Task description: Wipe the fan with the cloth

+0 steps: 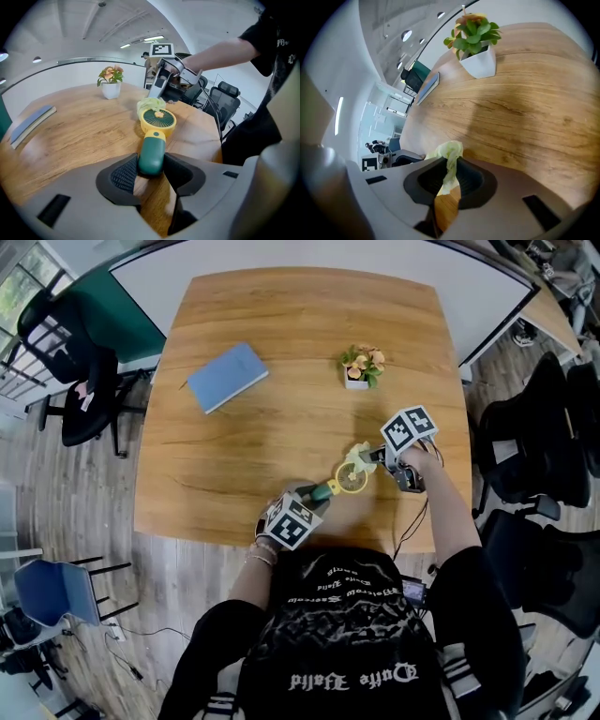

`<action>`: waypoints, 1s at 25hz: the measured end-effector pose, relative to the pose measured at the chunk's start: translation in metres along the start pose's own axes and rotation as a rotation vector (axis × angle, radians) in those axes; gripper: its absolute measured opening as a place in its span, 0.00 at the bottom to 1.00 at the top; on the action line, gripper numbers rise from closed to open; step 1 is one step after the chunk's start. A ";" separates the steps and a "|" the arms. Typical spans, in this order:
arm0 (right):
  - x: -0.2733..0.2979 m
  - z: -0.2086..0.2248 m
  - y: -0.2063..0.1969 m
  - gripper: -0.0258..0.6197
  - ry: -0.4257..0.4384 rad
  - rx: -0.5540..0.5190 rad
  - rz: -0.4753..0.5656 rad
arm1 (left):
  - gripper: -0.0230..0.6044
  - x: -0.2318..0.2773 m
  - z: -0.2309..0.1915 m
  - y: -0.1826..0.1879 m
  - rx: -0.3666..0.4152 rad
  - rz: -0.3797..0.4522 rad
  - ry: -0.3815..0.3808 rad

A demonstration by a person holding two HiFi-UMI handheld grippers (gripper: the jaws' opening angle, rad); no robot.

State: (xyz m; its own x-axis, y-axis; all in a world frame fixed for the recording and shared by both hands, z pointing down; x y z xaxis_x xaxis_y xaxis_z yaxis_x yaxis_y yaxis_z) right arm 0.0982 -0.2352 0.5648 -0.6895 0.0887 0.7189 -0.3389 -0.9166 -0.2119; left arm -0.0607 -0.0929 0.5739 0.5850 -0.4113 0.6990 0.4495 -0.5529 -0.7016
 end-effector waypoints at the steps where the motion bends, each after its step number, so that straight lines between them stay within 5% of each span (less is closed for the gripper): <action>1: -0.003 0.003 -0.005 0.14 0.010 0.019 0.023 | 0.34 0.000 0.000 0.000 0.000 -0.004 0.001; 10: -0.019 0.010 -0.052 0.13 0.116 0.174 0.243 | 0.34 0.002 0.002 0.001 -0.007 -0.037 0.013; 25: -0.015 -0.005 -0.107 0.13 0.156 0.295 0.392 | 0.34 0.002 0.005 0.001 -0.007 -0.056 0.055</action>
State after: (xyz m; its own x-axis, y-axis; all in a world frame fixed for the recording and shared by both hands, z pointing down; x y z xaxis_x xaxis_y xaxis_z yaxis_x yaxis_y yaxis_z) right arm 0.1413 -0.1363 0.5732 -0.8235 -0.2474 0.5106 0.1439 -0.9616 -0.2338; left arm -0.0562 -0.0906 0.5741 0.5206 -0.4188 0.7440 0.4758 -0.5813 -0.6601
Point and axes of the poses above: the fingertips, and each gripper's own axes: x forward along the fingers, z to its right, y out of its top, the point moved 7 cm from there along -x, backward along the fingers, and after that the axes turned 5 degrees about z, right-handed, at the moved point
